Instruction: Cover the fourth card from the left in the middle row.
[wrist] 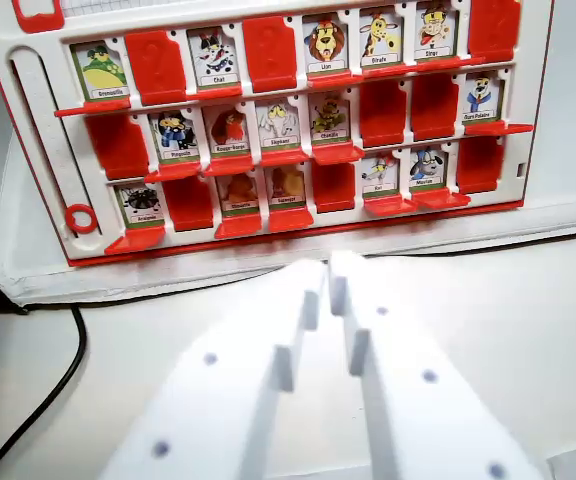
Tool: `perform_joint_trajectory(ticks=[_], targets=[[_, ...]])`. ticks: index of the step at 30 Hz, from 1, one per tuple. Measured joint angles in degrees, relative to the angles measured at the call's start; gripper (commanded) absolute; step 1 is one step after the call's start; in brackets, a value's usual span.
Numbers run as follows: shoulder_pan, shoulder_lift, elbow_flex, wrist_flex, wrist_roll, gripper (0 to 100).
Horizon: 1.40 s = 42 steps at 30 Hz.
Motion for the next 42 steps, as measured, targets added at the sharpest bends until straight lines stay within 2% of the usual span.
perform_joint_trajectory(ticks=[4, 9, 23, 42], targets=[[0.09, -3.34, 4.57, -6.94, 0.00, 0], [1.67, -7.91, 8.79, -15.21, -1.05, 0], [1.49, -26.10, 9.23, -30.32, -0.53, 0], [-0.79, -45.26, -1.58, -35.51, 0.35, 0]])
